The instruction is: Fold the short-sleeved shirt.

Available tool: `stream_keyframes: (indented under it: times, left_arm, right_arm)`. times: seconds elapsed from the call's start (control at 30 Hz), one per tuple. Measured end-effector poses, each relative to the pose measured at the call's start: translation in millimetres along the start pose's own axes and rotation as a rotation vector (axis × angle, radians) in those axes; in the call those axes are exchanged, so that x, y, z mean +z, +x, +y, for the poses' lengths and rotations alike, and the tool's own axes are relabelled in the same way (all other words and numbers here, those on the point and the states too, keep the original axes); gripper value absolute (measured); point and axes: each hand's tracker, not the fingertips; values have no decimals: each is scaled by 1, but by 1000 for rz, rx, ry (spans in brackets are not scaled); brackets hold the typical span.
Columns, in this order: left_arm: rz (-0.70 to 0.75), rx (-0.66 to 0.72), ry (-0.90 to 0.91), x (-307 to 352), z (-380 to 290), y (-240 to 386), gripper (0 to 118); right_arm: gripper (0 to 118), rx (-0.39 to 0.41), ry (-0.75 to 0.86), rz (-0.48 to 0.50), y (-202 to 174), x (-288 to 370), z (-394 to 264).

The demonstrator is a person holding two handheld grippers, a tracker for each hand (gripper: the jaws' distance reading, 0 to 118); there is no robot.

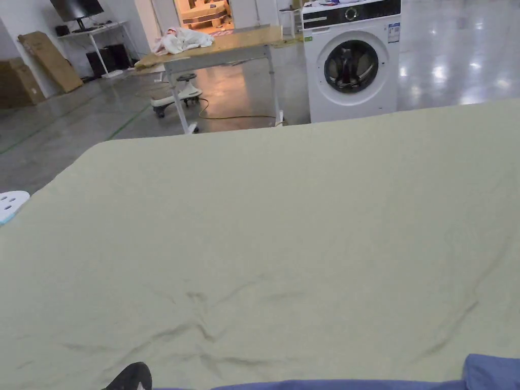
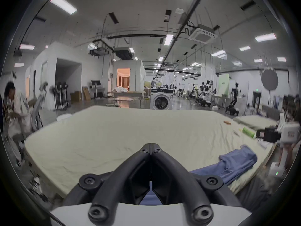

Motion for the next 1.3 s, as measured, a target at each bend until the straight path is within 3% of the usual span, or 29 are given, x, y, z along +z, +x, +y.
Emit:
stream_keyframes:
  times: [0.17,0.2,0.27,0.3,0.33,0.47,0.67,0.73,0.8,0.87,0.9,1.2,1.3]
  left_arm:
    - [-17,209,-51,-10,-3,-35,3]
    - [-13,244,-77,-14,-5,-43,14]
    - [-23,327,-177,-27,-16,-70,66]
    - [-40,371,-257,-37,-23,-82,84]
    - [-44,420,-318,-46,-35,-99,91]
    - [-73,623,-438,-79,-73,-143,91]
    - [-161,932,-453,-120,-125,-173,90]
    - [-176,988,-453,-119,-129,-153,78]
    - [-164,995,-441,-124,-133,-146,62]
    - [-163,1040,-457,-127,-129,-126,19]
    - [-156,1056,-468,-129,-132,-123,13]
    - [-108,1113,-349,-106,-101,-134,6]
    - [-51,987,-278,-95,-74,-157,6]
  right_arm:
    - [0,-39,-18,25,1,-5,-2]
    - [0,-43,-21,27,1,-5,-3]
    - [0,-46,-28,33,0,-5,-6]
    - [0,-47,-35,38,0,-6,-7]
    - [0,-47,-41,41,1,-6,-9]
    - [0,-54,-67,45,3,-5,-16]
    - [0,-79,-63,24,8,2,-21]
    - [0,-82,-54,13,11,5,-21]
    - [0,-84,-52,-1,13,7,-21]
    - [0,-93,-56,-11,17,7,-22]
    - [0,-102,-62,-12,19,7,-22]
    - [0,-124,-71,-28,18,11,-26]
    - [0,-122,-70,-31,17,11,-26]
